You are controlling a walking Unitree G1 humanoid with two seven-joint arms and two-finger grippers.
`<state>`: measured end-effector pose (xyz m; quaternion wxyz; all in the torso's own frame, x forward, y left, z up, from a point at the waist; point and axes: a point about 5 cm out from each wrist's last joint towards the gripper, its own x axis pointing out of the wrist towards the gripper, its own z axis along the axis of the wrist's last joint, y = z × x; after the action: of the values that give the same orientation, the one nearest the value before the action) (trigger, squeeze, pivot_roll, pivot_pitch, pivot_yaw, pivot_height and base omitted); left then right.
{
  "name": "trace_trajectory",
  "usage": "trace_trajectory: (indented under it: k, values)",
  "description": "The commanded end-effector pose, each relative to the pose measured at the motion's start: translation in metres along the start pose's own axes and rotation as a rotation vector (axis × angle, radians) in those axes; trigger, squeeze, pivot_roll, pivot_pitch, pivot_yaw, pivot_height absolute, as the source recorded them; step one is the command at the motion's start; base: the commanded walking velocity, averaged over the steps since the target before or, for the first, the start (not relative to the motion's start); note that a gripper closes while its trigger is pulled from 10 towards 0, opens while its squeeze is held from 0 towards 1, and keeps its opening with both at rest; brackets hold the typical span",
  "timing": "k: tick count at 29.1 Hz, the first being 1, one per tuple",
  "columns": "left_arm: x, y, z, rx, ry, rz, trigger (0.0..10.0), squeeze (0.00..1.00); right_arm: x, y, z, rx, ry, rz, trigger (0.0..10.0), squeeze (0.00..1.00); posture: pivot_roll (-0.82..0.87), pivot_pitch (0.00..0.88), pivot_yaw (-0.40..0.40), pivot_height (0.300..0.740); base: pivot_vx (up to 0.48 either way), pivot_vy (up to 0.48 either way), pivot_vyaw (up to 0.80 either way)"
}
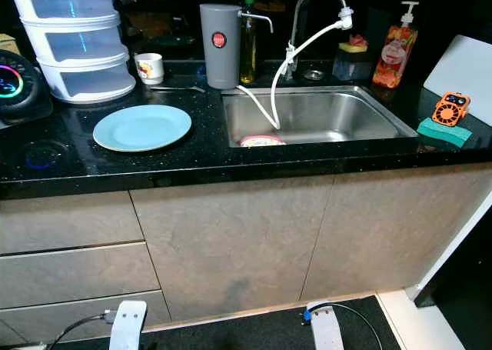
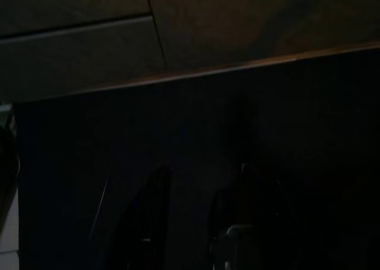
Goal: Kitchen organization
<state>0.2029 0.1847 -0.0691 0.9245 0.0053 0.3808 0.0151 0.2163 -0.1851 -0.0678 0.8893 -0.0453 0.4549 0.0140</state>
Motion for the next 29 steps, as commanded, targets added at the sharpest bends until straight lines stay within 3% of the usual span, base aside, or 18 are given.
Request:
trace_trajectory:
  k: [1, 11, 21, 29]
  values:
    - [0.0, -0.001, 0.001, 0.007, -0.012, -0.004, 10.0, 0.0, 0.0, 0.003, -0.003, 0.019, 0.01, 0.002, 10.0, 0.0, -0.01, 0.105, -0.045, 0.74, 0.0, 0.0, 0.0]
    - [-0.003, 0.0, -0.003, 0.019, -0.017, -0.013, 10.0, 0.0, -0.002, 0.007, -0.016, 0.048, 0.028, 0.008, 10.0, 0.0, -0.01, 0.158, -0.023, 0.74, 0.0, 0.0, 0.0]
    - [0.0, 0.0, 0.011, 0.003, -0.08, -0.037, 10.0, 0.0, -0.002, 0.01, -0.018, 0.119, 0.023, -0.011, 10.0, 0.0, -0.01, 0.147, -0.018, 0.74, 0.0, 0.0, 0.0]
    - [0.0, 0.0, 0.007, 0.021, -0.05, -0.029, 10.0, 0.0, -0.001, 0.01, -0.015, 0.097, 0.013, -0.008, 10.0, 0.0, 0.0, 0.124, -0.011, 0.74, 0.0, 0.0, 0.0]
